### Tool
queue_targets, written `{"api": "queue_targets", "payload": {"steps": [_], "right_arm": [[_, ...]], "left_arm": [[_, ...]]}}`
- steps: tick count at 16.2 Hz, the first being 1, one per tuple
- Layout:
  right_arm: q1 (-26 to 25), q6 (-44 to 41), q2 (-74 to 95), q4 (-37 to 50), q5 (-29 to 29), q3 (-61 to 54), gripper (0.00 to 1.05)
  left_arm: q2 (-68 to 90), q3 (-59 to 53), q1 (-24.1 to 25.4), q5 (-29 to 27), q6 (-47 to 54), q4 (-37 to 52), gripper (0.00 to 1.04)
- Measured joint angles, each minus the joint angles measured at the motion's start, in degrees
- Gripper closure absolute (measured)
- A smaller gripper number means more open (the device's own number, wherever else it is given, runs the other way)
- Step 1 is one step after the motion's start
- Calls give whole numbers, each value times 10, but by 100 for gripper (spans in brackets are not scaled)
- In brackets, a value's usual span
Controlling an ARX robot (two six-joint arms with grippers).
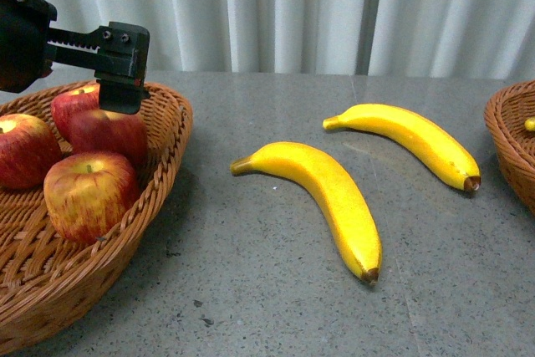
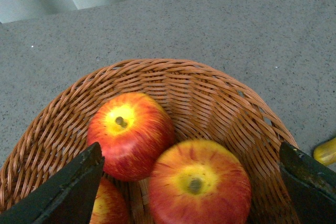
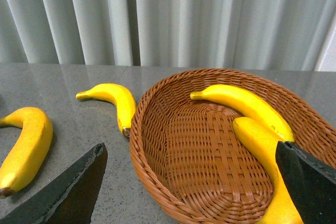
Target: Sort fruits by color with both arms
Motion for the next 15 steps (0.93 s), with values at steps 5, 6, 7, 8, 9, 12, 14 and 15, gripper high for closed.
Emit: {"api": "queue_targets", "payload": {"steps": [5,6,7,8,9,12,14,15], "right_arm": [[0,0,0,0,0,0,7],[0,0,0,0,0,0,7],[0,0,0,0,0,0,7],[0,0,0,0,0,0,7],[0,0,0,0,0,0,7],[0,0,0,0,0,0,7],[0,0,0,0,0,0,7],[0,0,0,0,0,0,7]], "left_arm": [[-4,0,-7,3,0,7,7],[-11,0,-12,5,0,13,7],[-23,-2,-17,5,0,25,7],[-35,-2,-23,2,1,25,7],[-52,-5,-29,1,3,39,7],[-136,-20,-61,-45,16,72,7],[-182,-46,-82,-72,23,86,7],[-207,-59,-90,-85,30,92,7]]}}
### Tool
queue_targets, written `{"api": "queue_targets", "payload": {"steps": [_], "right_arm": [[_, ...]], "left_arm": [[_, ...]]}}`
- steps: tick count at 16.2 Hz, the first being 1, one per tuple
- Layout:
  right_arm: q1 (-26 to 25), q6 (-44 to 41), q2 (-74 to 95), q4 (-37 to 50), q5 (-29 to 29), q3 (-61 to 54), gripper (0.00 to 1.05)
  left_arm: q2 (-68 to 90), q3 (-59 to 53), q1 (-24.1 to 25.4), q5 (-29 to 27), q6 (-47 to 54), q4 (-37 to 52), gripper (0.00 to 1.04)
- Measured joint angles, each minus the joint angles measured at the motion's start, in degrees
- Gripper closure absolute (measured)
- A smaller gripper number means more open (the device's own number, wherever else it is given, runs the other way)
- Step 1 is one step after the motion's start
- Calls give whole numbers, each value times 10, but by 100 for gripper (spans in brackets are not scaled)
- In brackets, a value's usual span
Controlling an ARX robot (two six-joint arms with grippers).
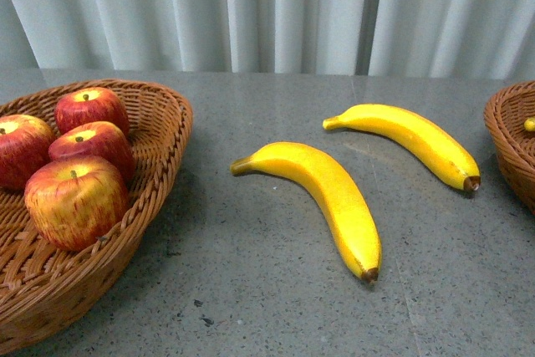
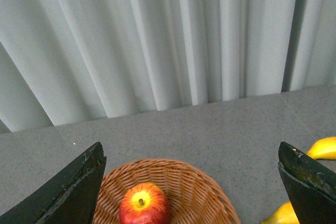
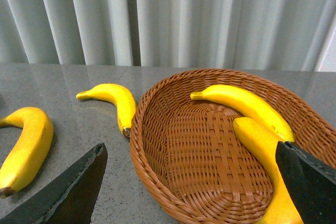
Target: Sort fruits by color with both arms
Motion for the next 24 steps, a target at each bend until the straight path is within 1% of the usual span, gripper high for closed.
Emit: {"api": "queue_targets", "payload": {"steps": [1,2,3,6,10,11,15,16,17,18,19,24], "right_arm": [[0,0,0,0,0,0,7],[0,0,0,0,0,0,7],[0,0,0,0,0,0,7],[0,0,0,0,0,0,7],[0,0,0,0,0,0,7],[0,0,0,0,0,0,7],[0,0,0,0,0,0,7],[0,0,0,0,0,0,7],[0,0,0,0,0,0,7],[0,0,0,0,0,0,7],[0,0,0,0,0,0,7],[0,0,0,0,0,0,7]], "left_arm": [[-34,-31,0,-16,-22,42,17],[-68,-69,12,-10,-45,57,26],[-107,-125,37,2,-64,71,39],[-124,-159,55,11,-73,80,48],[-210,-283,110,76,-85,108,97],[-228,-302,121,85,-88,110,103],[-301,-365,156,121,-87,97,103],[-320,-378,176,145,-87,87,103],[-337,-388,208,173,-87,80,103],[-355,-396,217,171,-88,71,103],[-374,-404,214,179,-88,61,103],[-452,-427,212,179,-88,7,103]]}}
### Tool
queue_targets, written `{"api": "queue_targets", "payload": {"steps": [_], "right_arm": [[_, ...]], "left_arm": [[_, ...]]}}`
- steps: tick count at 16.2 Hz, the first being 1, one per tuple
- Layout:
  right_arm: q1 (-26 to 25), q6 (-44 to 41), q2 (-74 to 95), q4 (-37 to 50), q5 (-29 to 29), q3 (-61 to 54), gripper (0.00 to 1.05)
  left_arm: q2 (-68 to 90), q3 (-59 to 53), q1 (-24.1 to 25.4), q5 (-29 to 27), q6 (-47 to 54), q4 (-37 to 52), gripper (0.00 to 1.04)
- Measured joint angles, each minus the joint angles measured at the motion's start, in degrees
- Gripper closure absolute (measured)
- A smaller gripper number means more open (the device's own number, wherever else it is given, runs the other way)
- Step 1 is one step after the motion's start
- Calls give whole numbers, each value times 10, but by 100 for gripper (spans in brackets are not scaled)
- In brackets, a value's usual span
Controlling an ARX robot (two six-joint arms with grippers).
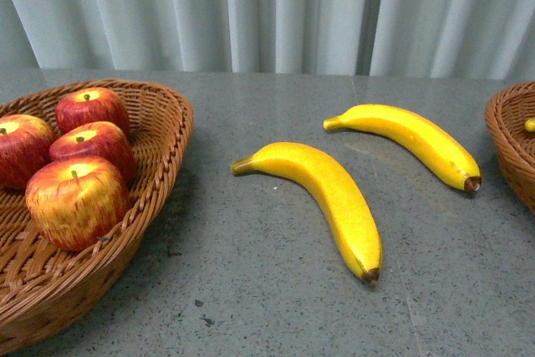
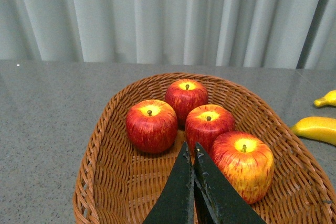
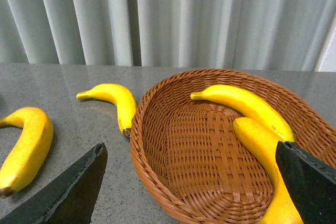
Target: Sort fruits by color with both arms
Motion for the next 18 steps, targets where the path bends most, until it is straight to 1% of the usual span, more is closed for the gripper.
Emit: {"api": "queue_targets", "payload": {"steps": [1,11,12,13,18], "right_arm": [[0,0,0,0,0,0,7],[0,0,0,0,0,0,7],[0,0,0,0,0,0,7],[0,0,0,0,0,0,7],[0,0,0,1,0,0,7]], "left_arm": [[-10,-9,0,0,0,11,103],[-127,-16,0,0,0,-102,103],[-175,-16,0,0,0,-177,103],[-217,-16,0,0,0,-195,103],[-216,-16,0,0,0,-199,103]]}}
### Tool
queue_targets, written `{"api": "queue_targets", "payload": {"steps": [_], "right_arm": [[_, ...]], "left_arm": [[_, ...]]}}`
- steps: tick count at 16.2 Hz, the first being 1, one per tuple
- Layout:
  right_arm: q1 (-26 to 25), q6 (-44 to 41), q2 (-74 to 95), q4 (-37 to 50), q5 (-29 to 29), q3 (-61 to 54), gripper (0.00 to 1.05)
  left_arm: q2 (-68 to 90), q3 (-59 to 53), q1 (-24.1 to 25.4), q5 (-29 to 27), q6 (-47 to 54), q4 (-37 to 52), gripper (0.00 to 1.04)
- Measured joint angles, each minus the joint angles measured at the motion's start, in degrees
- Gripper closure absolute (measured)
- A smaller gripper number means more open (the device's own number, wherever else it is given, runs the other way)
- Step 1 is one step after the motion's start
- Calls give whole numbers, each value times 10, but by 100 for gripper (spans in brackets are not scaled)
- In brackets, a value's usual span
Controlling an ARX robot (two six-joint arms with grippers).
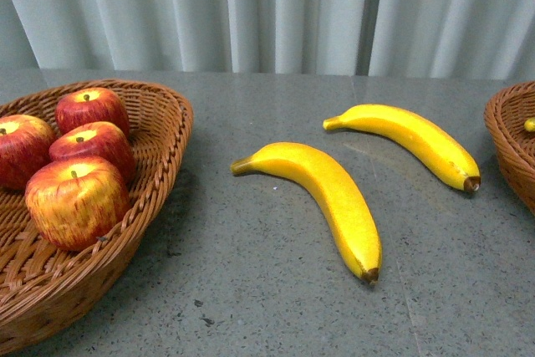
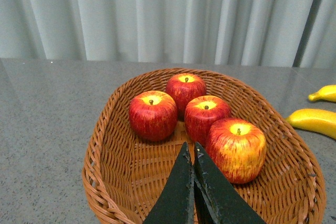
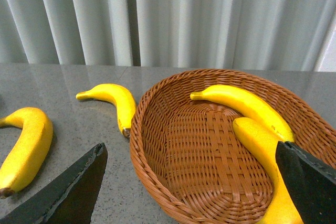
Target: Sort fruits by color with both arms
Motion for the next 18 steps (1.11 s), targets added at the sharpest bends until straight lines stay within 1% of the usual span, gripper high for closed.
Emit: {"api": "queue_targets", "payload": {"steps": [1,3,4,5,6,8,9,18], "right_arm": [[0,0,0,0,0,0,7],[0,0,0,0,0,0,7],[0,0,0,0,0,0,7],[0,0,0,0,0,0,7],[0,0,0,0,0,0,7],[0,0,0,0,0,0,7],[0,0,0,0,0,0,7],[0,0,0,0,0,0,7]], "left_arm": [[0,0,0,0,-1,0,100],[0,0,0,0,-1,0,75],[0,0,0,0,-1,0,64],[0,0,0,0,-1,0,44],[0,0,0,0,-1,0,33],[0,0,0,0,-1,0,8],[0,0,0,0,-1,0,6],[0,0,0,0,-1,0,7]]}}
